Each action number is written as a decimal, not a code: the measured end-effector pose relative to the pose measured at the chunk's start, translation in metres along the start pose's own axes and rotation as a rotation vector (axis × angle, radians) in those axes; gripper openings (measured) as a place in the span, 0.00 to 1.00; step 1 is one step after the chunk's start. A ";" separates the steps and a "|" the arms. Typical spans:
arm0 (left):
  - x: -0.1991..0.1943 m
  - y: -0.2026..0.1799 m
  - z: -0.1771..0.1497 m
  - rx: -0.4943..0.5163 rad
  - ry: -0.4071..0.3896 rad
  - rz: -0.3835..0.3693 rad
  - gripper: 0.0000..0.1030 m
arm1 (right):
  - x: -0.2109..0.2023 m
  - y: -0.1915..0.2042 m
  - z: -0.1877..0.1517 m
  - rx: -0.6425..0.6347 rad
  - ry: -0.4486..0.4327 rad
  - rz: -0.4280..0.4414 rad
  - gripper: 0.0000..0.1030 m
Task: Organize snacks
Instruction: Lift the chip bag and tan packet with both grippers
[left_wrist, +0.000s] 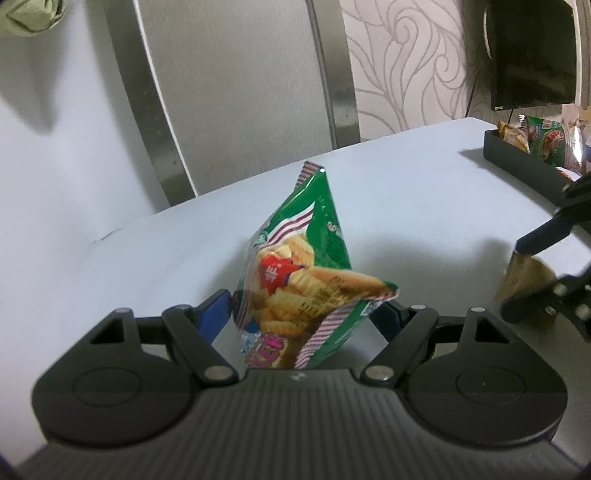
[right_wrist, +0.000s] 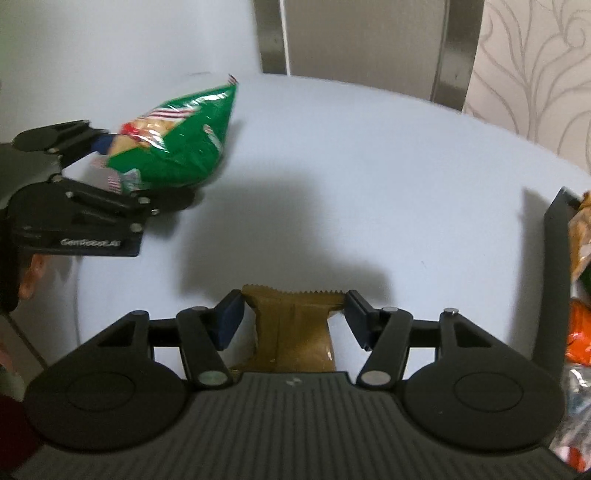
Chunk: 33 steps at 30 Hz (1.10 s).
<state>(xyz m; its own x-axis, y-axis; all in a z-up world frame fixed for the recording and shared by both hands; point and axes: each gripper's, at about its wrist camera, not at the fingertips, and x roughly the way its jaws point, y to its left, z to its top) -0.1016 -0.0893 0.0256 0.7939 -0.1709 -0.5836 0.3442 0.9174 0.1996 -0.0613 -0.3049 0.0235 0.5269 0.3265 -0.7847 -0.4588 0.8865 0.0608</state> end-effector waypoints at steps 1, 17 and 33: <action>0.000 -0.001 0.000 0.003 -0.004 0.000 0.80 | -0.007 0.005 -0.005 -0.020 -0.009 -0.015 0.75; 0.010 -0.004 0.004 -0.028 0.023 -0.045 0.79 | -0.007 0.027 -0.021 -0.011 0.011 -0.049 0.43; 0.014 0.002 0.003 -0.068 0.029 -0.095 0.65 | -0.031 0.056 -0.039 0.119 0.011 -0.037 0.42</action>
<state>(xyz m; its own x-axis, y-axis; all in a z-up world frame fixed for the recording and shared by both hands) -0.0884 -0.0911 0.0208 0.7442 -0.2482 -0.6202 0.3815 0.9200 0.0896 -0.1308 -0.2783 0.0275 0.5339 0.2895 -0.7945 -0.3504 0.9308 0.1037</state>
